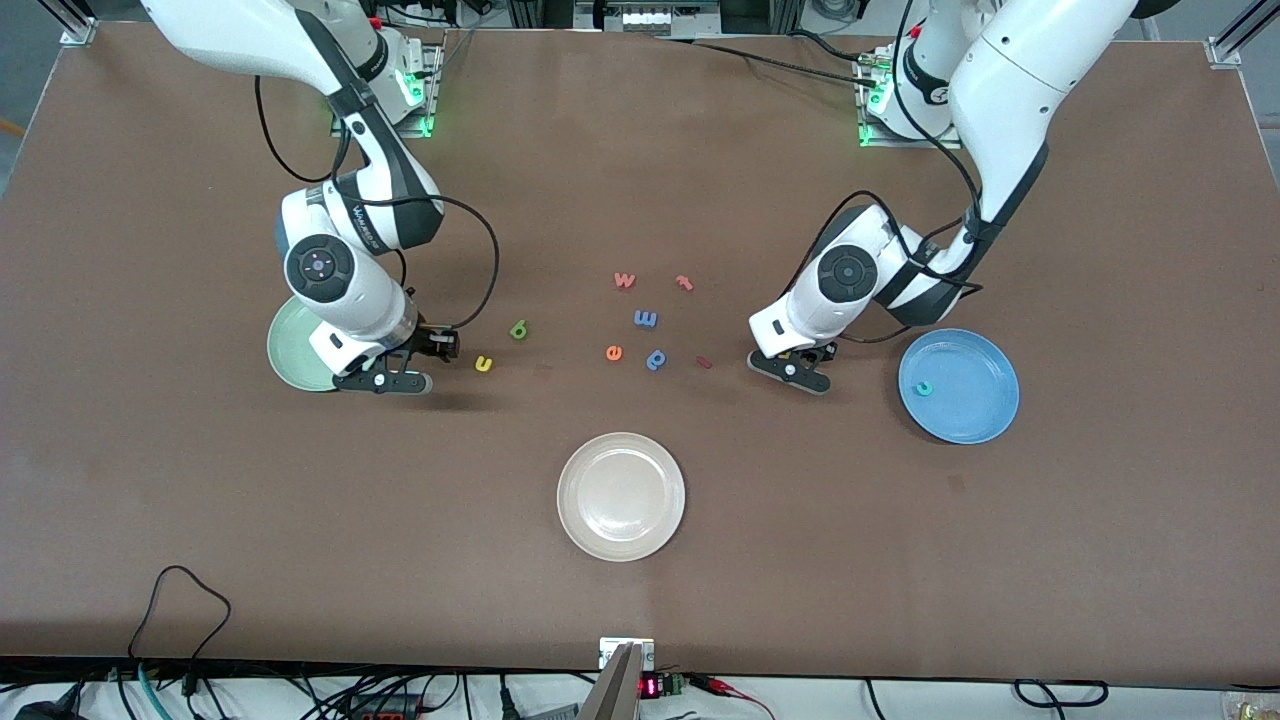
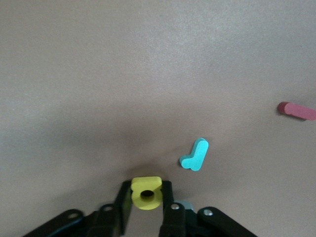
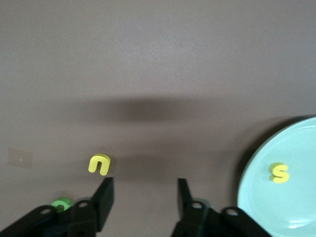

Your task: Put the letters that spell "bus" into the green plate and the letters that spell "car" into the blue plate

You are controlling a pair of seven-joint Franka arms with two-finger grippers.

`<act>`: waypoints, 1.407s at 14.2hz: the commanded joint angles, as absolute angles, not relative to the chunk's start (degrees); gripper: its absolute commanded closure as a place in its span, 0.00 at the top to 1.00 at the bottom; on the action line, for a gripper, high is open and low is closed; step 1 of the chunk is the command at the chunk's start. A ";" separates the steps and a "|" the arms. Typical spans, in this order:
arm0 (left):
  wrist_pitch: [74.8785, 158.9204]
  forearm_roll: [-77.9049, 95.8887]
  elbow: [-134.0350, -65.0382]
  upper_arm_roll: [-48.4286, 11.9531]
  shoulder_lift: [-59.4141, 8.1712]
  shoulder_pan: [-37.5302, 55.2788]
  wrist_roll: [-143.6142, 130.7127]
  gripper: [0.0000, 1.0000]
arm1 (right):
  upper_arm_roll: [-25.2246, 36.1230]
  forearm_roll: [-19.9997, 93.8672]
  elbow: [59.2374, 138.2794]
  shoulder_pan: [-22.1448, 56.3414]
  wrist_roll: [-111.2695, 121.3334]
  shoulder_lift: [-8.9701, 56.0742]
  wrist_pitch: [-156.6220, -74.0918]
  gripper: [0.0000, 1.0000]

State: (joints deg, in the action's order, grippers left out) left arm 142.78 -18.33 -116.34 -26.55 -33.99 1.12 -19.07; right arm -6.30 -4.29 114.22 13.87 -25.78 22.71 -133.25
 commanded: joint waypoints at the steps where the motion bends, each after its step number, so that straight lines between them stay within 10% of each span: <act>1: 138.89 -20.21 -116.02 -26.63 -31.92 0.53 -20.39 0.11 | -5.98 -3.69 113.03 15.11 -29.69 24.60 -133.94 0.56; 8: 110.14 -20.21 -102.84 -26.81 -25.58 -7.89 -6.47 0.13 | -5.89 -3.60 110.31 19.51 -35.95 31.02 -138.96 0.57; 18: 124.35 -27.86 -111.69 -26.72 -32.52 -22.06 2.20 0.20 | -5.89 -3.96 109.95 19.77 -35.95 33.31 -139.92 0.57; 20: 124.37 -27.86 -112.24 -26.72 -32.26 -22.67 2.11 0.50 | -5.89 -3.96 109.95 19.78 -35.86 33.40 -140.01 0.56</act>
